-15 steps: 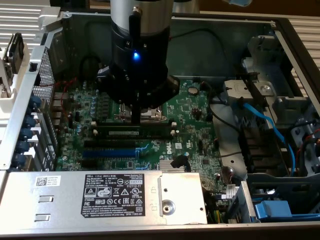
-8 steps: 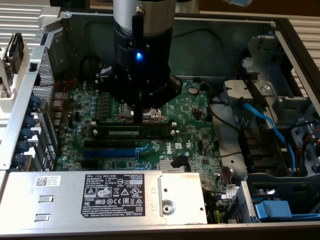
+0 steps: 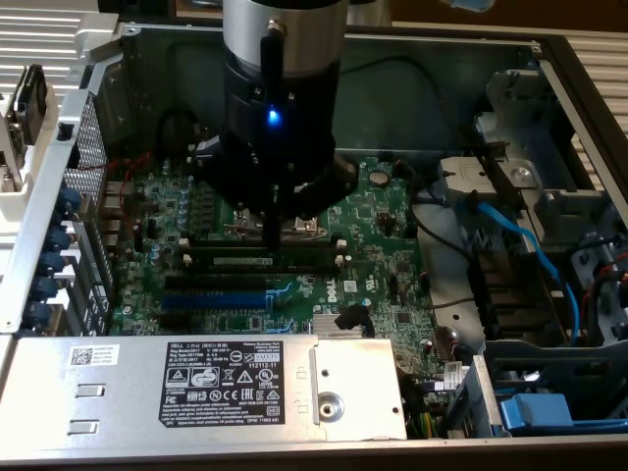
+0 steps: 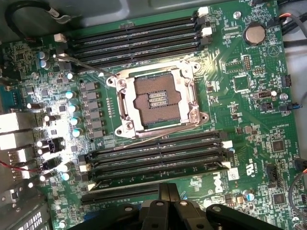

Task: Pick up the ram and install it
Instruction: 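Press down the ram until it locks into place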

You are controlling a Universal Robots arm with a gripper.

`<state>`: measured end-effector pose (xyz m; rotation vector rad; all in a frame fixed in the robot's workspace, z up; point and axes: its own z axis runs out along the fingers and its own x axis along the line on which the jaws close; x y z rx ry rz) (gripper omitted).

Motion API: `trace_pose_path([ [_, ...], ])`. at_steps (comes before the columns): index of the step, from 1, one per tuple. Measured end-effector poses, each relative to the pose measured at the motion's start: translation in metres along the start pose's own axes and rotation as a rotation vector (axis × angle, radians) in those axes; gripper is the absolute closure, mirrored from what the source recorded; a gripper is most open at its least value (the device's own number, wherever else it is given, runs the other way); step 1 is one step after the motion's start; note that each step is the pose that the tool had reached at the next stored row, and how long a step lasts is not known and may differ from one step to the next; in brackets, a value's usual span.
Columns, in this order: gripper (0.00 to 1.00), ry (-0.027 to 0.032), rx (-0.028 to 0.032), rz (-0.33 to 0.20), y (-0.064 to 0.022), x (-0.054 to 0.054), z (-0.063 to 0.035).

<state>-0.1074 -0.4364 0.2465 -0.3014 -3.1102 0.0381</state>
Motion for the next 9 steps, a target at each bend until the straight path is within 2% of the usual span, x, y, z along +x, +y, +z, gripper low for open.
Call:
trace_pose_path([
  [3, 0.90, 0.0001, -0.0003, 0.000, -0.0026, -0.0005, 0.0000],
  [9, 0.90, 0.0001, -0.0003, -0.001, -0.0026, -0.0010, 0.0000],
])
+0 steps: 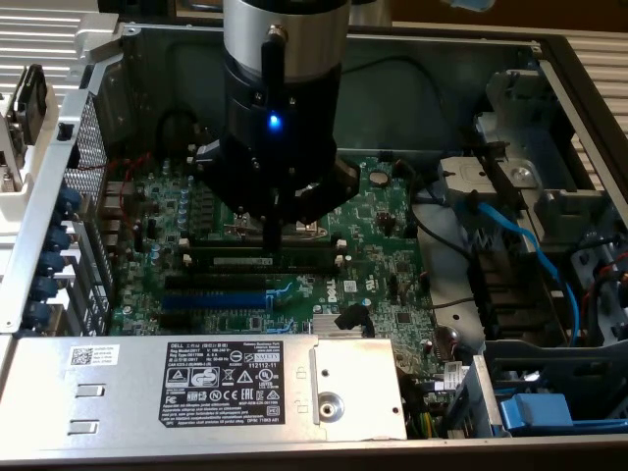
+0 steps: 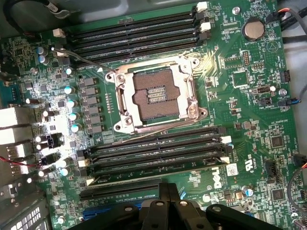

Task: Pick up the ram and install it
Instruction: 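Press down the ram until it locks into place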

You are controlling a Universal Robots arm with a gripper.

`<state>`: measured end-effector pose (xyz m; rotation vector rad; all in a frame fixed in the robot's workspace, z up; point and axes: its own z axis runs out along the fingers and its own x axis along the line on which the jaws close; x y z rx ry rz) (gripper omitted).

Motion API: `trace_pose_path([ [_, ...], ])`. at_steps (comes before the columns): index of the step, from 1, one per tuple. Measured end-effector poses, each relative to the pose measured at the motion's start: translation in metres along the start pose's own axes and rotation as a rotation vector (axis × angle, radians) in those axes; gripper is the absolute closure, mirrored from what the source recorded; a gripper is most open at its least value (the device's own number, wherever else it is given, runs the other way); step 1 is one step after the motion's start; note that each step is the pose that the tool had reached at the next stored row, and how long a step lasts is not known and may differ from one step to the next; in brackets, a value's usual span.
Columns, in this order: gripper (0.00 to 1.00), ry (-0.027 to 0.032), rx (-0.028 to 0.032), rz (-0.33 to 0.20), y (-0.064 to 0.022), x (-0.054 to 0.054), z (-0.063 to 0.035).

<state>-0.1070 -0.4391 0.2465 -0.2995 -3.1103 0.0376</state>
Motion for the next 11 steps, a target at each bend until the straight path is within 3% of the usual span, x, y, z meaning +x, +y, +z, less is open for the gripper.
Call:
trace_pose_path([
  [11, 0.90, -0.0001, 0.0001, -0.004, 0.0013, -0.0003, 0.0000],
])
